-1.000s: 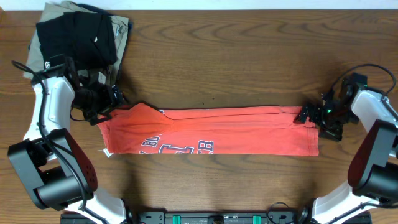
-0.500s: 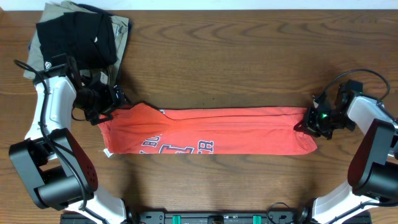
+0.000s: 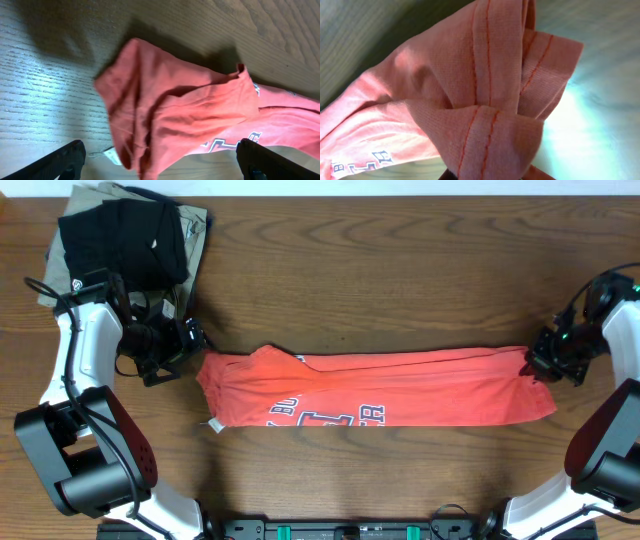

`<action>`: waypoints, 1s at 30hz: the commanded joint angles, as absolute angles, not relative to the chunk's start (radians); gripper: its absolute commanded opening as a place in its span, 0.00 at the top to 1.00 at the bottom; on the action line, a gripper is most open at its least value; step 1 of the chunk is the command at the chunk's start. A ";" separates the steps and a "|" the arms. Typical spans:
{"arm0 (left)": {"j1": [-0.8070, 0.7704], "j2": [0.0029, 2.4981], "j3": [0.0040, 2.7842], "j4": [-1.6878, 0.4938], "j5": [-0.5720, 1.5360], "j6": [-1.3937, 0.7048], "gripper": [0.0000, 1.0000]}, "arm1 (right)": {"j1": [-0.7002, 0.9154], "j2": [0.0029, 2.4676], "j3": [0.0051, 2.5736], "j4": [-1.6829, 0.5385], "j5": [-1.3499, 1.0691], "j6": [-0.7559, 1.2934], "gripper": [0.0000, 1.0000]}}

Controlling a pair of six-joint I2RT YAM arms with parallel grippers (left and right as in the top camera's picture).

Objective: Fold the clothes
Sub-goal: 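Tuck the strip's right end and lift the right gripper away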

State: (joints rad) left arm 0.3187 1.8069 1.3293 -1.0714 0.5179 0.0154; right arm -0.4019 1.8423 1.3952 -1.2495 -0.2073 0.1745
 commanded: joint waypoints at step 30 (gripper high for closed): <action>0.317 1.811 1.328 -1.068 0.523 0.022 0.02 | 0.334 1.842 1.378 -1.134 -0.295 0.329 0.99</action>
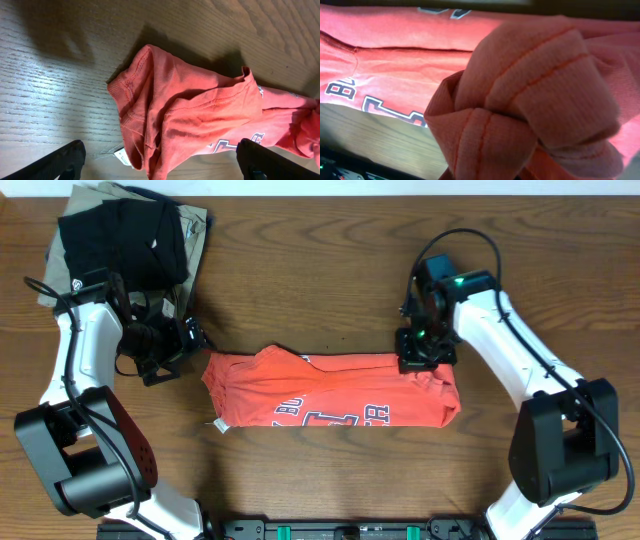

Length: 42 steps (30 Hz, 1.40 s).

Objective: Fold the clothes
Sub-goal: 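Tuck the strip's right end and lift the right gripper away, then grasp the strip's right end with the right gripper and fold it leftward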

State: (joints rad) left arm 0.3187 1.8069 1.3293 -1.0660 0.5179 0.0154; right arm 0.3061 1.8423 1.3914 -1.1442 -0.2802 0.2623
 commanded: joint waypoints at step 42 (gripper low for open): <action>0.317 1.811 1.328 -1.090 0.523 0.022 0.02 | 0.415 1.842 1.314 -1.206 -0.218 0.251 0.55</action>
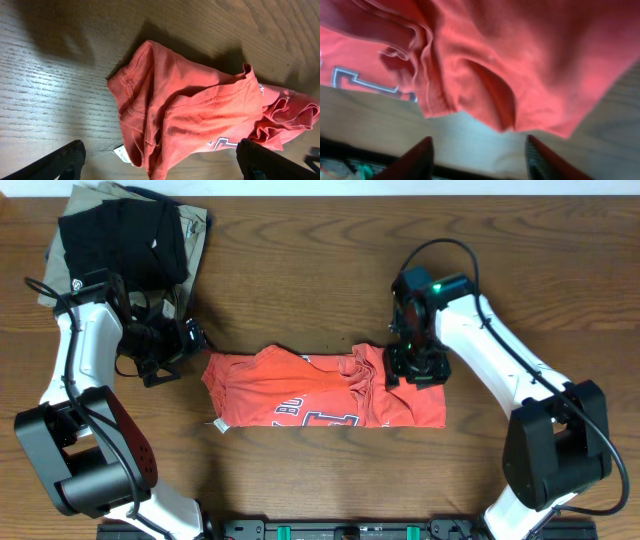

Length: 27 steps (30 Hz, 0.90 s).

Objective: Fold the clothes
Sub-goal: 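Grasp the strip's right end with the right gripper and fold it leftward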

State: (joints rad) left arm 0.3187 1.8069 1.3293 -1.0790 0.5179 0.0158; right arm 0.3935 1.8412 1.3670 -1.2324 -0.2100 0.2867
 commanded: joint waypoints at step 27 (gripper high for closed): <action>0.317 1.811 1.328 -1.101 0.524 0.022 0.02 | 0.679 1.867 1.215 -0.954 -0.097 0.507 0.53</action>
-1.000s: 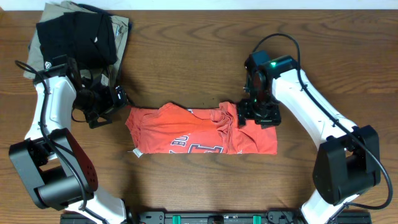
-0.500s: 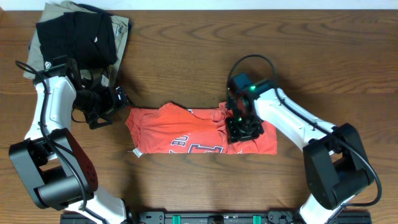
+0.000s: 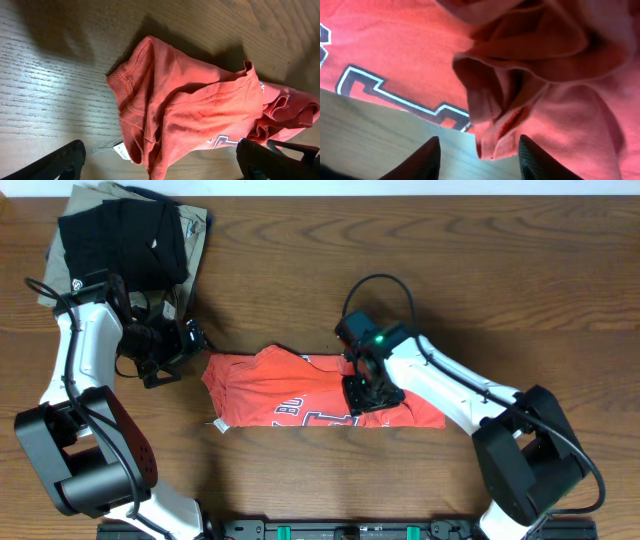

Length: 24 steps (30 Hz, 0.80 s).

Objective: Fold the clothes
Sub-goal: 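Grasp the strip's right end with the right gripper and fold it leftward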

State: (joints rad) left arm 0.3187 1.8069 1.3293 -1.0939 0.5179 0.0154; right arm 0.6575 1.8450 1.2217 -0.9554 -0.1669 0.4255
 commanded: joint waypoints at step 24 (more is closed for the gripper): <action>0.317 1.811 1.328 -1.101 0.524 0.022 0.02 | 0.682 1.943 1.332 -1.031 -0.091 0.546 0.99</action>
